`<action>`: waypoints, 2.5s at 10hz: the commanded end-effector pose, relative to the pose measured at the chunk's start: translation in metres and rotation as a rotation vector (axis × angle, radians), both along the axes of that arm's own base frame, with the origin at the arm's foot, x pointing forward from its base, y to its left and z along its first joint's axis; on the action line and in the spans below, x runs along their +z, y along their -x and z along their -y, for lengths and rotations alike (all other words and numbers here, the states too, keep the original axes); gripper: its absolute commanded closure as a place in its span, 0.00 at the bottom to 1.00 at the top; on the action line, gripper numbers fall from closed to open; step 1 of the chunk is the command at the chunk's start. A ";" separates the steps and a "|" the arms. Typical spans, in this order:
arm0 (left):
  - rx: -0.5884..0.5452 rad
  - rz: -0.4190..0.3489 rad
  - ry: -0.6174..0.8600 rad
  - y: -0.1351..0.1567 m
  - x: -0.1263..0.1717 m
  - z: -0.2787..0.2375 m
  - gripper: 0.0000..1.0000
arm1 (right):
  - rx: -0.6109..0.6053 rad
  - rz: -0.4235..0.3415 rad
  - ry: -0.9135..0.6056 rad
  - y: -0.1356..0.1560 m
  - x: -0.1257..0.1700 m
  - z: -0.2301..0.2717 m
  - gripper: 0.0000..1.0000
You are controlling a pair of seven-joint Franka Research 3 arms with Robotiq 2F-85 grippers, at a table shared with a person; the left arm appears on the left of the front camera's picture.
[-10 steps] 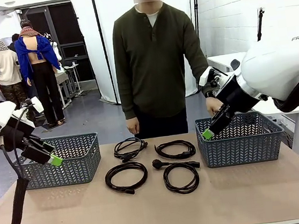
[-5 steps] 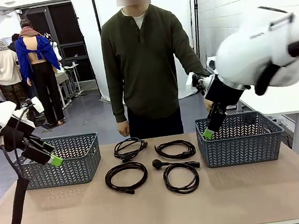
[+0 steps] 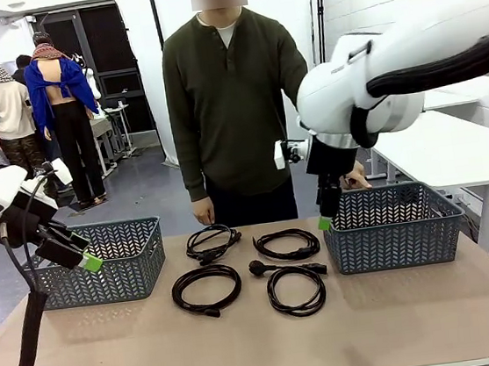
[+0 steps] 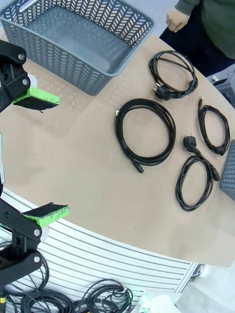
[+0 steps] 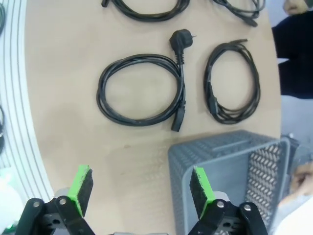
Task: Organize the cables according to human instructions.
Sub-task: Pick up a bundle of cables and place it in the basket indicated by the human.
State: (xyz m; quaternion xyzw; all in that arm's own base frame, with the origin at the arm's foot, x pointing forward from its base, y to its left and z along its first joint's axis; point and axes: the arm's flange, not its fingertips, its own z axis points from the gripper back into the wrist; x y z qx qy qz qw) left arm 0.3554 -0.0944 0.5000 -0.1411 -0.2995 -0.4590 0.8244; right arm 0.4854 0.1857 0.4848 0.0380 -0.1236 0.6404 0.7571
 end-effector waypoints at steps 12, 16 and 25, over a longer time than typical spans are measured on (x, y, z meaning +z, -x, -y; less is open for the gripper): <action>-0.013 -0.003 0.014 -0.001 -0.001 -0.002 0.00 | 0.107 0.024 0.071 -0.037 -0.029 -0.025 0.00; -0.013 -0.003 0.014 -0.001 -0.001 -0.002 0.00 | 0.087 0.002 0.131 -0.065 -0.067 -0.043 0.00; -0.013 -0.003 0.014 -0.001 -0.001 -0.002 0.00 | 0.101 -0.058 0.144 -0.083 -0.141 -0.074 0.00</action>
